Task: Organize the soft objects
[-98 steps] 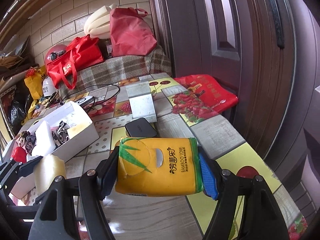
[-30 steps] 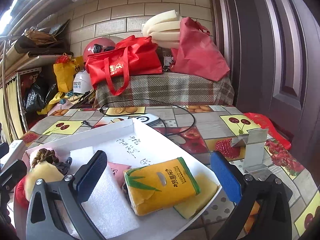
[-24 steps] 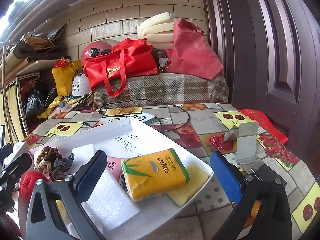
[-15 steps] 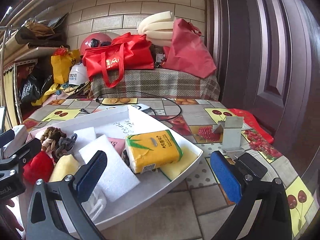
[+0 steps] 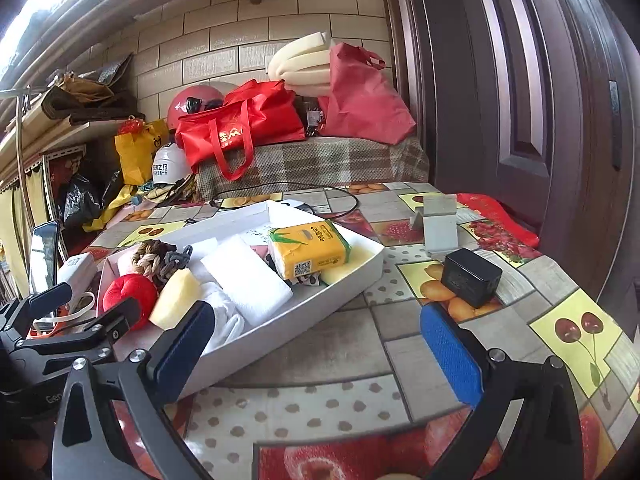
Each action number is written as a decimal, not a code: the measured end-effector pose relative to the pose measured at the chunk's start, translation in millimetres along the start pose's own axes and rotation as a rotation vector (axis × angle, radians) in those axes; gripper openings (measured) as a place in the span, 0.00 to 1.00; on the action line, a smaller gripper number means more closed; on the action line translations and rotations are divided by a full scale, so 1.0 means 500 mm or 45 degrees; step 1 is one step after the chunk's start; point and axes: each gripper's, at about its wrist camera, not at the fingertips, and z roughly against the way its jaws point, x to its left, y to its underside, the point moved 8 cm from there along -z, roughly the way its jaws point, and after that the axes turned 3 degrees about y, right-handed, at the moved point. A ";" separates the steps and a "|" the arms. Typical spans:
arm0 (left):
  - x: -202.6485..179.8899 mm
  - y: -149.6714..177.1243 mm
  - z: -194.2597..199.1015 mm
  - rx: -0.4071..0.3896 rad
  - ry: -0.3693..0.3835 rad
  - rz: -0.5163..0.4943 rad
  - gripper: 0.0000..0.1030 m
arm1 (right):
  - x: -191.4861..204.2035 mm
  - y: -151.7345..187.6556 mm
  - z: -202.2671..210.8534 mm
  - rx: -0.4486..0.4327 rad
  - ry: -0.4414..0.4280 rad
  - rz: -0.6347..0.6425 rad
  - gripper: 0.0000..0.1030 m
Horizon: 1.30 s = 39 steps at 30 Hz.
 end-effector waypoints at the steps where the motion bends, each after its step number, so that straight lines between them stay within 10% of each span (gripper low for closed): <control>1: -0.006 0.006 0.007 0.005 -0.006 -0.013 1.00 | -0.007 0.003 0.008 0.001 0.000 -0.004 1.00; 17: -0.039 0.045 0.104 -0.045 -0.069 -0.055 1.00 | -0.162 0.027 0.185 -0.149 0.144 -0.204 1.00; 39: -0.043 0.058 0.093 0.020 -0.028 -0.033 1.00 | -0.207 0.052 0.183 -0.070 0.205 -0.346 1.00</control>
